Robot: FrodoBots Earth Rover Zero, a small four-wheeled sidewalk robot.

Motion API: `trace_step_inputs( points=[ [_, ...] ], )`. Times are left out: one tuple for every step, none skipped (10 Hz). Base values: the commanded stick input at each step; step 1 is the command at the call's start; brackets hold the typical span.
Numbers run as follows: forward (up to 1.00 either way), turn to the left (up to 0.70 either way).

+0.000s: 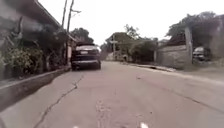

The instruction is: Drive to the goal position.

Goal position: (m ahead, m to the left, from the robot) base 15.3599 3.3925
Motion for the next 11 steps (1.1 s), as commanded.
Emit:
trace_step_inputs(
  points=[
    [0.70,0.00],
    [0.70,0.00],
    [0.70,0.00],
    [0.70,0.00],
    [0.70,0.00],
    [0.70,0.00],
    [0.70,0.00],
    [0.70,-0.04],
    [0.70,-0.09],
    [0.70,-0.15],
    [0.70,-0.12]
  ],
)
